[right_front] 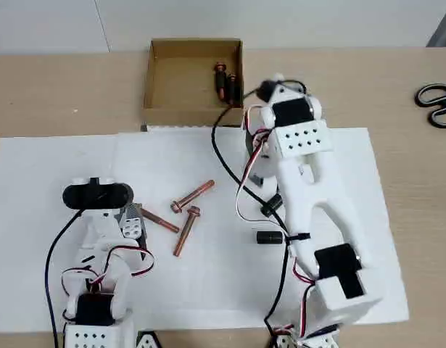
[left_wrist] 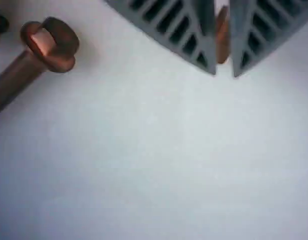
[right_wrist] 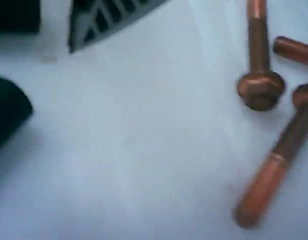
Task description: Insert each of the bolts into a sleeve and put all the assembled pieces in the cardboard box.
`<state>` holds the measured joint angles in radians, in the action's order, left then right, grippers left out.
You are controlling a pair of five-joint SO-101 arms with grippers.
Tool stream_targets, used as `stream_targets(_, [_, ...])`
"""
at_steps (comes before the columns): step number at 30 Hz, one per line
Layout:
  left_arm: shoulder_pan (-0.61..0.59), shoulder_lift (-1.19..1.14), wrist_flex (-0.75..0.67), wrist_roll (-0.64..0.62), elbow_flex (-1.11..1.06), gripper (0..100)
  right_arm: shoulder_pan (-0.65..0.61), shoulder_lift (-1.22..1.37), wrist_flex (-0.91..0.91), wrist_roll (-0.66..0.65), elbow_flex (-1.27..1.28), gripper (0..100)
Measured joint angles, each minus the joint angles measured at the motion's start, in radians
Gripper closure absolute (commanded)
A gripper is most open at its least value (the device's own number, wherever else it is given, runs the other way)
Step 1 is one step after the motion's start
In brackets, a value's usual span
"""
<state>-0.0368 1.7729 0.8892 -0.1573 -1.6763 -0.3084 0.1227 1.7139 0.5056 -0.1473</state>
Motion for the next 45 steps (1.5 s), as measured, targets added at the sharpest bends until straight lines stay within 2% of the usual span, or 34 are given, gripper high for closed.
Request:
stream_targets(12, [0.000,0.000,0.000,0.000,0.000,99,0.000,0.000,-0.038,0.049,0.138,87.7])
stream_targets(29, [0.000,0.000,0.000,0.000,0.000,99,0.000,0.153,-0.147,0.052,0.140,87.6])
stream_targets(45, [0.000,0.000,0.014,0.000,0.000,99,0.009,0.176,-0.206,0.052,0.144,87.6])
